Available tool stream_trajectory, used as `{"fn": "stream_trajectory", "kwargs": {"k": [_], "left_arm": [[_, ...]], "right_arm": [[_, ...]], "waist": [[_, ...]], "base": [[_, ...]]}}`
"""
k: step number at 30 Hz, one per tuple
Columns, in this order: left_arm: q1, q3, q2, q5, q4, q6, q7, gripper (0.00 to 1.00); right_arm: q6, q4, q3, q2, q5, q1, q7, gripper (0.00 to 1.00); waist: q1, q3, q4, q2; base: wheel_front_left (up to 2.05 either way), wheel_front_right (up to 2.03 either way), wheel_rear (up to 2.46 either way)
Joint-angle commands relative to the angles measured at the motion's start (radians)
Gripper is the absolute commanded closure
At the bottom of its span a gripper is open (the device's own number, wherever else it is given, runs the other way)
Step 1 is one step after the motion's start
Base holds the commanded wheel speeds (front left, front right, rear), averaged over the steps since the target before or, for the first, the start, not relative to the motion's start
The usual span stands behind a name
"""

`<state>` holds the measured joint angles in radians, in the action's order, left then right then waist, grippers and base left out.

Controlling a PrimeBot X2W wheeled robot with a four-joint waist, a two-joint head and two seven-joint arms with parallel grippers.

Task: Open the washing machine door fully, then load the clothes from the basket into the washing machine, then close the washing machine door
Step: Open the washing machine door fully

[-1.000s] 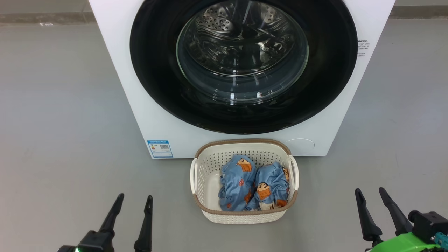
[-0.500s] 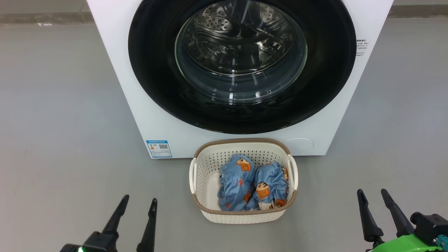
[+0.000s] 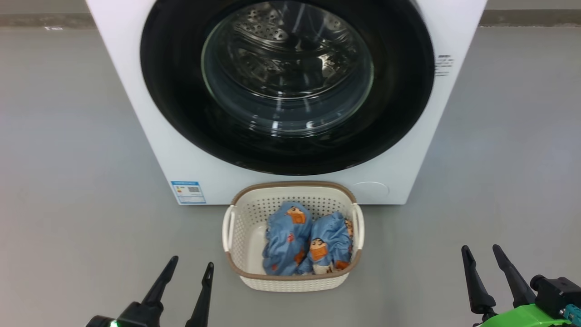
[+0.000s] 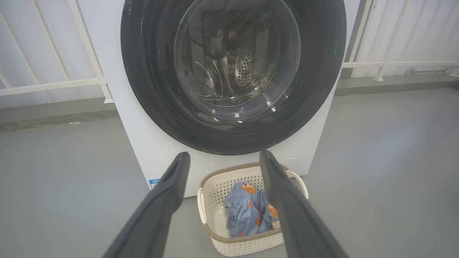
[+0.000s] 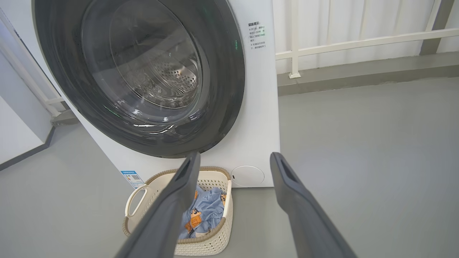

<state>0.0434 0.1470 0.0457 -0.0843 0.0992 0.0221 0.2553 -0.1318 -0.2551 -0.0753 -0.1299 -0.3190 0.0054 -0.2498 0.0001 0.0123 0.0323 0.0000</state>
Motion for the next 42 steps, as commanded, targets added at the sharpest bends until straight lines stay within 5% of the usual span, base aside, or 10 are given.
{"fn": "stream_trajectory", "kwargs": {"k": [1,18,31,32,34,42], "left_arm": [[-0.025,-0.033,0.004,-0.002,-0.018,-0.002,0.006,0.0],[-0.017,-0.063,0.004,-0.066,-0.046,0.015,0.006,0.0],[-0.023,-0.057,0.004,-0.073,-0.046,0.012,0.006,0.0],[-0.023,-0.055,0.004,-0.074,-0.047,0.011,0.006,0.0],[-0.023,-0.05,0.004,-0.079,-0.046,0.009,0.006,0.0],[-0.05,-0.032,0.004,-0.084,-0.042,0.009,0.006,0.0]], "right_arm": [[0.001,0.027,0.025,-0.016,0.004,-0.002,-0.012,0.0],[0.001,0.031,0.029,-0.02,0.003,-0.002,-0.012,0.0],[0.001,0.033,0.038,-0.019,-0.011,-0.019,-0.012,0.0],[0.001,0.034,0.045,-0.02,-0.015,-0.024,-0.012,0.54],[0.001,0.046,0.057,-0.022,-0.023,-0.04,-0.012,1.0],[0.001,0.074,0.057,-0.006,-0.142,-0.162,-0.012,1.0]], "waist": [[-0.0001,0.0,0.002,0.0],[-0.0001,0.001,-0.001,0.0],[-0.0001,0.009,-0.001,0.0],[-0.0001,0.01,-0.001,0.0],[-0.0001,0.013,-0.001,0.0],[-0.0001,0.046,0.011,0.0]], "base": [[1.23,1.23,-2.46],[1.16,1.16,-2.31],[0.3,0.3,-0.61],[0.0,0.0,0.0],[0.0,0.0,0.0],[0.0,0.0,0.0]]}}
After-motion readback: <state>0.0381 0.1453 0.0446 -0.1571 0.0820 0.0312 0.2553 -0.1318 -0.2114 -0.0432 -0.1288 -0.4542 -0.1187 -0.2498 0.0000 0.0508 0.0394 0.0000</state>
